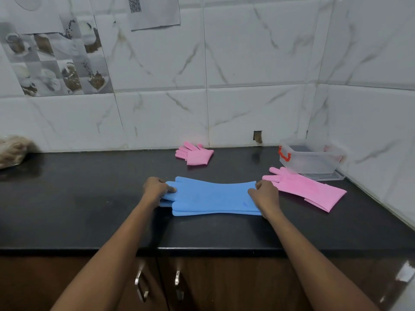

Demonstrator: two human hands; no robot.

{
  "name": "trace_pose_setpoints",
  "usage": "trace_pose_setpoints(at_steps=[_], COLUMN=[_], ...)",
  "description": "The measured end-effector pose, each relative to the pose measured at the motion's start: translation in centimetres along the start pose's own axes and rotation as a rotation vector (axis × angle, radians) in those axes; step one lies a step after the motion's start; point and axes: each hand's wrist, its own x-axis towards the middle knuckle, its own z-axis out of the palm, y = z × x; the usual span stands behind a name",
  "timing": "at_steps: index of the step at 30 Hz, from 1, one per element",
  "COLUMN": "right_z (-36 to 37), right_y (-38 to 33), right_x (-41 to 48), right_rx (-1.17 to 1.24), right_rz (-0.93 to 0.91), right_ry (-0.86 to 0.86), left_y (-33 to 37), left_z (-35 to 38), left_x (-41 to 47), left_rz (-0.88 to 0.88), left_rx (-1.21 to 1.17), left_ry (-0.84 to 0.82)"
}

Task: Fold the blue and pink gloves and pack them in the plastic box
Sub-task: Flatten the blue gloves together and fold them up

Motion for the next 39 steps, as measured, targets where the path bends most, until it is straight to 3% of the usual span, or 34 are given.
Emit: trace_pose_setpoints(at_steps=[4,7,8,10,12,14,20,22,25,27,29,31,39], right_z=[-0.5,-1.5,-1.7,-1.5,-1.3,-1.3,-0.8,0.0,1.9,4.0,6.2,7.6,2.3], right_y=[-1.1,-1.2,-1.1,-1.1,-1.3,-1.5,-1.9,-2.5,-4.9,-6.3,-6.9,-6.6,-3.5], right_x=[-0.6,-0.9,-1.1,-1.6,-1.9,-1.7,-2.1,-2.4,-3.7,-5.0,-6.7,-7.9,-3.4], right_rx=[-0.392,-0.583,-0.593,-0.582,-0.540,-0.396,0.050,-0.058,-0.396,-0.537,-0.651,-0.699,-0.188], right_rz=[0.001,0.052,0.066,0.110,0.167,0.224,0.267,0.166,-0.132,-0.362,-0.527,-0.555,-0.096], right_ry=[0.009,-0.036,-0.065,-0.127,-0.165,-0.188,-0.178,-0.083,0.083,0.082,-0.018,-0.106,0.006], left_y=[0.1,0.4,0.7,1.1,1.0,0.6,-1.4,-1.2,0.8,2.0,2.4,2.1,2.2], left_z=[0.0,1.0,1.5,3.3,5.5,7.8,10.0,9.4,8.0,6.8,6.0,6.0,7.9], left_x=[-0.6,-1.6,-2.3,-3.9,-5.5,-6.6,-7.6,-7.2,-5.7,-4.0,-3.0,-2.6,-2.6], left_rz=[0.077,0.365,0.523,0.792,0.936,0.985,0.853,0.672,0.226,0.056,-0.023,-0.042,0.071], left_rx=[0.238,0.517,0.514,0.495,0.576,0.675,0.494,0.194,-0.481,-0.625,-0.530,-0.353,-0.159], left_ry=[0.055,0.215,0.186,-0.045,-0.282,-0.401,-0.445,-0.503,-0.462,-0.451,-0.467,-0.453,-0.262])
